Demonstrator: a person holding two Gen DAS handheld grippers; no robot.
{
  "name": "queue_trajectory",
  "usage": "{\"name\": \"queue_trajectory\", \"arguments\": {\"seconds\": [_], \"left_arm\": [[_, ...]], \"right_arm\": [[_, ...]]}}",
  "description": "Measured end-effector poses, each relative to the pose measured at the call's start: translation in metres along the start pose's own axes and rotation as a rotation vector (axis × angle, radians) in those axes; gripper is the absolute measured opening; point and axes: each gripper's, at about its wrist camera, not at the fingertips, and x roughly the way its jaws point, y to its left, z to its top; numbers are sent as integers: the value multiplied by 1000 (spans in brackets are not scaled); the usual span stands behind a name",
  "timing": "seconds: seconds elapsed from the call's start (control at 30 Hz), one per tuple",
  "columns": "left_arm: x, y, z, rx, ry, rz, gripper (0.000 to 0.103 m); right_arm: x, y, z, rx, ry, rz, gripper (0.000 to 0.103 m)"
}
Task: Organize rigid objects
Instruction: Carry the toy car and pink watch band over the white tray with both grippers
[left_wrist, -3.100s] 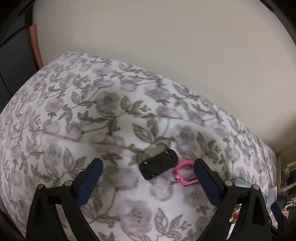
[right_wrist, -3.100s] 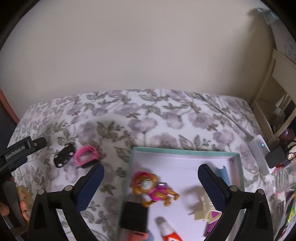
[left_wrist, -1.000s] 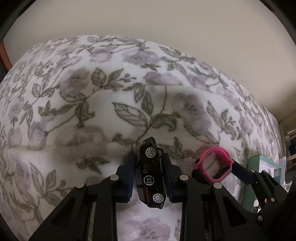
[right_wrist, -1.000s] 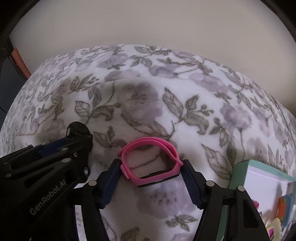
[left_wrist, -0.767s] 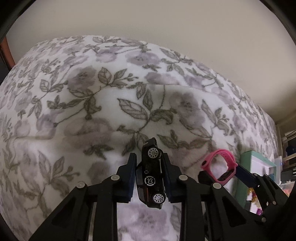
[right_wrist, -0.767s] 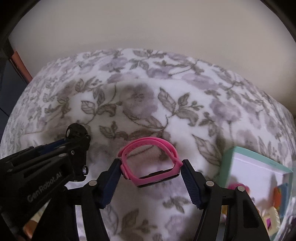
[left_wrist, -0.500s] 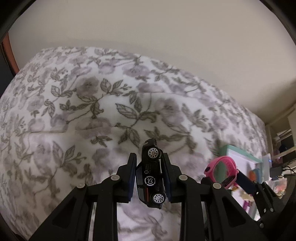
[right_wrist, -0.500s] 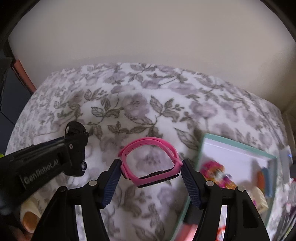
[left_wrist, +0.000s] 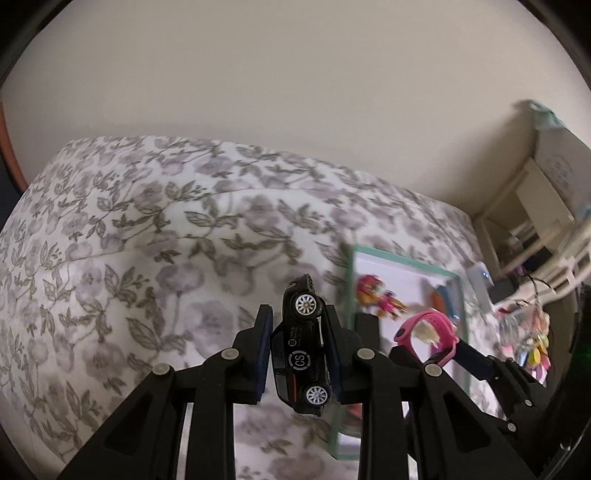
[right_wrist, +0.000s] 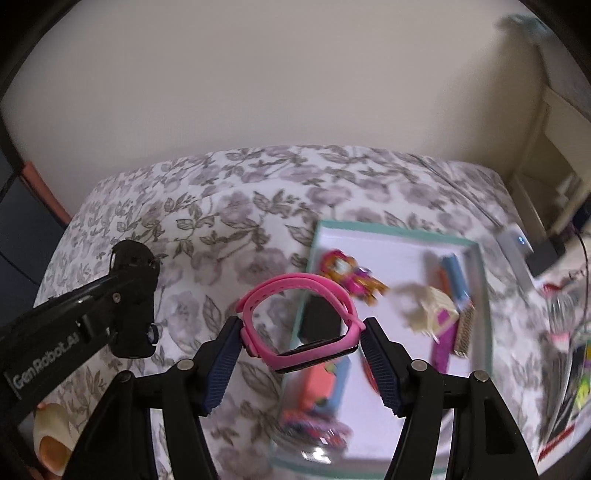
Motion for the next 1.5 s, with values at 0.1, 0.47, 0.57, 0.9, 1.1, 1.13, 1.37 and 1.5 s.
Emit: {"name": "queue_trajectory", "arguments": {"seconds": [0.1,0.47,0.57,0.9,1.1,1.13,1.37,1.5], "left_arm": [[-7,-18,-12,34,-11,-20,28],[13,-92,-61,187,31,-97,28],[24,-102,-67,204,55,-114,28],[59,-112,-74,224,121,-125,28],[71,-115,-75,235,143,-119,28],[73,-116,-76,239,147,-118,28],[80,-117,-78,246,166,-110,28],[81,-116,-79,243,172,-105,28]], "right_arm": [[-9,-18,-12,35,3,-12,69],[-18,-100,-51,187,78,-93,69],[-11,-115,-59,210,119,-116,69],[17,-132,-69,233,196,-131,69],[22,-128,-68,214,199,-137,69],[23,-126,-68,207,202,-139,69],[29,-121,-68,177,214,-133,69],[31,-121,-69,177,221,-131,69]]}}
